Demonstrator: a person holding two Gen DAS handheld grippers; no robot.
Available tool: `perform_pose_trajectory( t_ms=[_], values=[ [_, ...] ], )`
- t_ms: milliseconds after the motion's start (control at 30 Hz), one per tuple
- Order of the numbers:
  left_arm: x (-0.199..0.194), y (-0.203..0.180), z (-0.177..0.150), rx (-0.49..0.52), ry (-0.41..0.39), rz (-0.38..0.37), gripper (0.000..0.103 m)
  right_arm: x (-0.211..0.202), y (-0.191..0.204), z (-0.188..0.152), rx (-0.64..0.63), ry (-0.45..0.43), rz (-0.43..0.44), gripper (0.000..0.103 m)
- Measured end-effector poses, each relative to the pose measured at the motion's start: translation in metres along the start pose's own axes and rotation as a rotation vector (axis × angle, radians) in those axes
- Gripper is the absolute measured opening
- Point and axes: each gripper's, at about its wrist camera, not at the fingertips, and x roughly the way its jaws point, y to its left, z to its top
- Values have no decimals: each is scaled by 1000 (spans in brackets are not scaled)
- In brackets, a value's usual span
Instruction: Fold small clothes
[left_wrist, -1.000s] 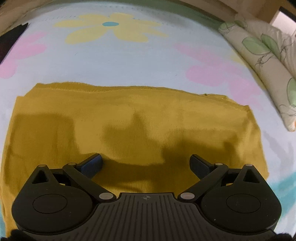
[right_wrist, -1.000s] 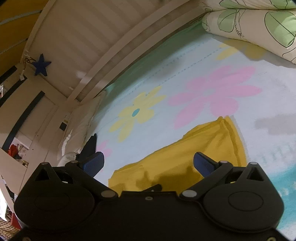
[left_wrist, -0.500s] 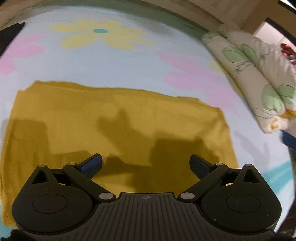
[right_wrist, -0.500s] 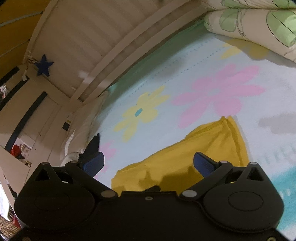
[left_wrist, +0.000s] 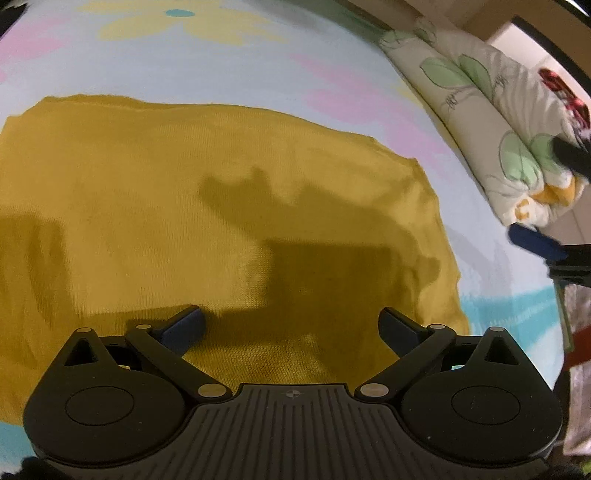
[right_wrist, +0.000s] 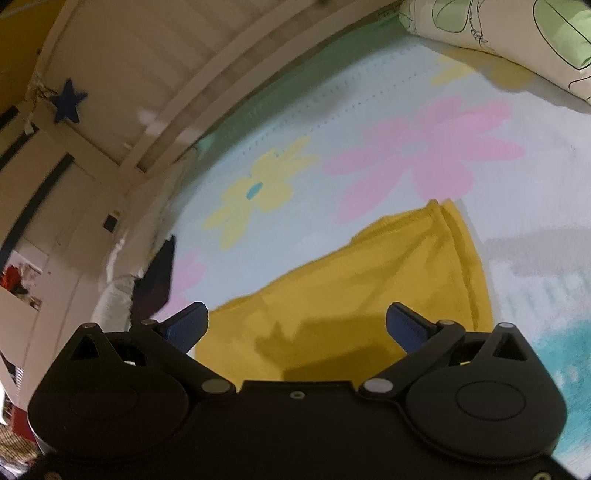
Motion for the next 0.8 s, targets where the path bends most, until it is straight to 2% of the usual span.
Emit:
perform_pose_trajectory(
  t_ms=[167, 367, 600, 733, 800],
  values=[
    [-10, 0, 13, 1, 0, -25, 101, 11, -34, -5, 22, 33, -56, 103],
    [-33, 7, 35, 91, -55, 23, 101, 13, -81, -10, 93, 47, -87, 103],
    [-43, 29, 43, 28, -74, 26, 101, 20, -109, -15, 166, 44, -57, 103],
    [-47, 35, 45, 17, -75, 17, 101, 30, -115, -10, 178, 25, 9, 103],
    [-50, 40, 47, 1, -81, 12, 101, 36, -117, -7, 190, 25, 73, 103]
  ],
)
